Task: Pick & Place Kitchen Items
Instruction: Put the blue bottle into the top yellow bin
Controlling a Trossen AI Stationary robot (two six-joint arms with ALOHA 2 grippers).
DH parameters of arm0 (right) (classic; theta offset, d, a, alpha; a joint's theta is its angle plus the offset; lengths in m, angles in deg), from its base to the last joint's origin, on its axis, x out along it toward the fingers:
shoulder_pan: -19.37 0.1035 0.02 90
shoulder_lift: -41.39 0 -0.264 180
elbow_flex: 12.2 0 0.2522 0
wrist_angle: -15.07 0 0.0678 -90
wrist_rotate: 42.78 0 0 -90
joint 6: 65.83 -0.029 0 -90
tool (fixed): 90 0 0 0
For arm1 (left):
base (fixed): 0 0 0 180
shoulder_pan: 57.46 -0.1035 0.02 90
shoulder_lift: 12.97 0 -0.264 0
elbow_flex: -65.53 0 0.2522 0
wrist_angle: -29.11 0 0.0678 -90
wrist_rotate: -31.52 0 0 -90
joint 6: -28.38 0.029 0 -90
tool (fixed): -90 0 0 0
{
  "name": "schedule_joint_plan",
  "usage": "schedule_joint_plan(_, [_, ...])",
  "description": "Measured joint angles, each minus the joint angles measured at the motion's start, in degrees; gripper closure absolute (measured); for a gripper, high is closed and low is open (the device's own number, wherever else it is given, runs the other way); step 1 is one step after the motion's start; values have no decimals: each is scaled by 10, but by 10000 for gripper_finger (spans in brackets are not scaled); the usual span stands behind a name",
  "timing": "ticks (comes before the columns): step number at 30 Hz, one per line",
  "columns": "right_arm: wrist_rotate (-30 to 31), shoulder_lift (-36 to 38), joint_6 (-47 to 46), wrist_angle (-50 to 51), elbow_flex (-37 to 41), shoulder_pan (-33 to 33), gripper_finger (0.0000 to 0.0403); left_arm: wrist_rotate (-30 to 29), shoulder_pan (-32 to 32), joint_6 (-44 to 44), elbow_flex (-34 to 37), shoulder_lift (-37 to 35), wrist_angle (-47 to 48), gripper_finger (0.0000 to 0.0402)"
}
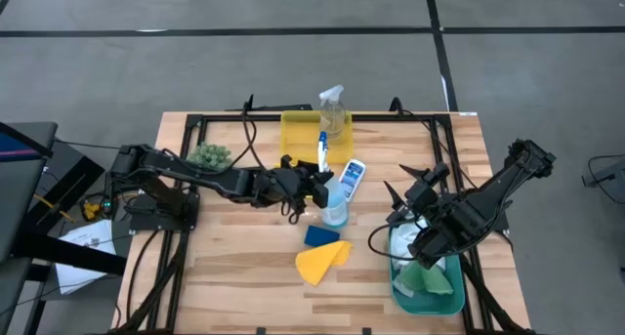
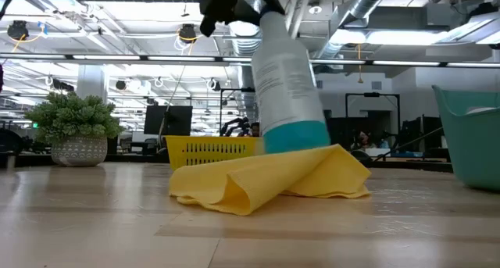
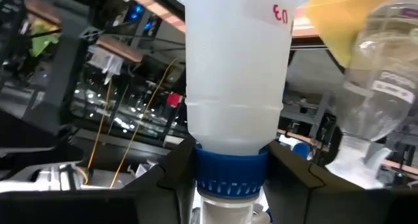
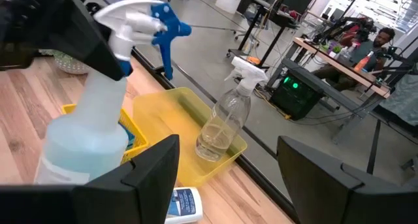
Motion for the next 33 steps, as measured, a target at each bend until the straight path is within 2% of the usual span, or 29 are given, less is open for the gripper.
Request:
schedule_joint_plan(19, [-3, 0, 0, 2, 0, 0, 155, 10, -9, -1, 17, 33, -27, 265])
schedule_joint_plan(26, [-4, 0, 0, 2, 0, 0, 155, 20, -8, -57, 19, 15, -59, 205])
schedule_joint_plan(33, [-13, 0, 0, 3, 0, 0, 155, 14, 1, -73, 19, 3, -59, 148])
